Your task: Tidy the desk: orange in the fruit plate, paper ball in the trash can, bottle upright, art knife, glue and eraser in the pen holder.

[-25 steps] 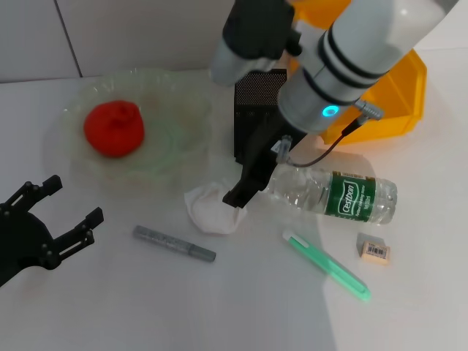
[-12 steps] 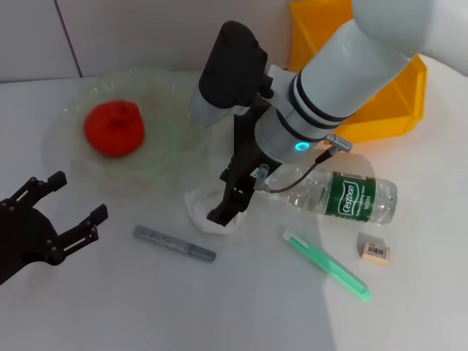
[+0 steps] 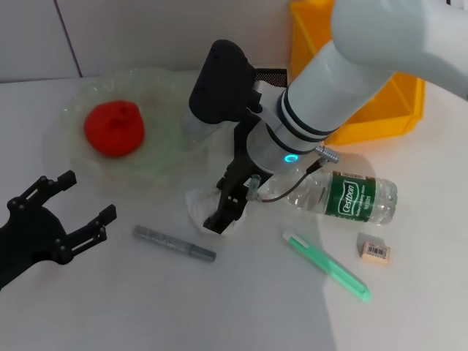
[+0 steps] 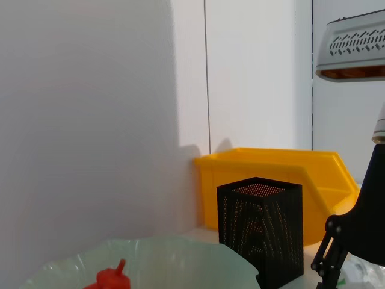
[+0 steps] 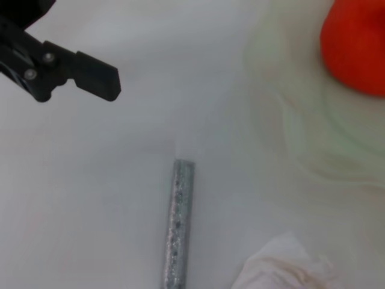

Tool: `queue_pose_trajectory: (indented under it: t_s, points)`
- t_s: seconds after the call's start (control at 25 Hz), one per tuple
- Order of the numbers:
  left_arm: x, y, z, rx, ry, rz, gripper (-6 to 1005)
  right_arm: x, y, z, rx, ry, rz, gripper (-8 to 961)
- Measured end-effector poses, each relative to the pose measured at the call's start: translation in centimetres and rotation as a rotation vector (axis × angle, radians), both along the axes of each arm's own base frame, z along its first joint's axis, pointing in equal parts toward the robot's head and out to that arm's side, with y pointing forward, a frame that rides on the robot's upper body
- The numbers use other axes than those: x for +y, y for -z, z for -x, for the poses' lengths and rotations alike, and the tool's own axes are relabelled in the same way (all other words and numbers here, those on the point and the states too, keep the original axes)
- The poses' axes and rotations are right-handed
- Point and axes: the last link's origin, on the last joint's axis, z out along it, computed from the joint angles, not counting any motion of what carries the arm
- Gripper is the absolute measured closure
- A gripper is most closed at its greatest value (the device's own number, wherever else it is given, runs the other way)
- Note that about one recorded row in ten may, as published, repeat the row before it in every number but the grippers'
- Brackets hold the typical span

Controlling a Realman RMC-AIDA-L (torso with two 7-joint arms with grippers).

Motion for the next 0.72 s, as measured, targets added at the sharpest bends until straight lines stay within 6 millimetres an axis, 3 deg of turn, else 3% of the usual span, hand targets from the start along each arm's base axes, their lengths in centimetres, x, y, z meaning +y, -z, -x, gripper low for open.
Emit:
queue_pose_trajectory:
  t_s: [0.28,0.52,0.72]
  points:
    - [-0.09,0.13,-0.02,0.016,0.015,-0.002,127,-0.25,0.18,-0.13,-0.021,-0.004,0.014,216]
    - [-0.4,0.11,0.2,0.017,0.01,-0.001,127,-0.21,-0.01,-0.23,-0.015,-0.001,0.008,420]
    - [-0.44,0.13,0.22,0.017,0.009,0.0,127,-0.19,-0.34,-0.04,0.001,0.001,-0.001,448]
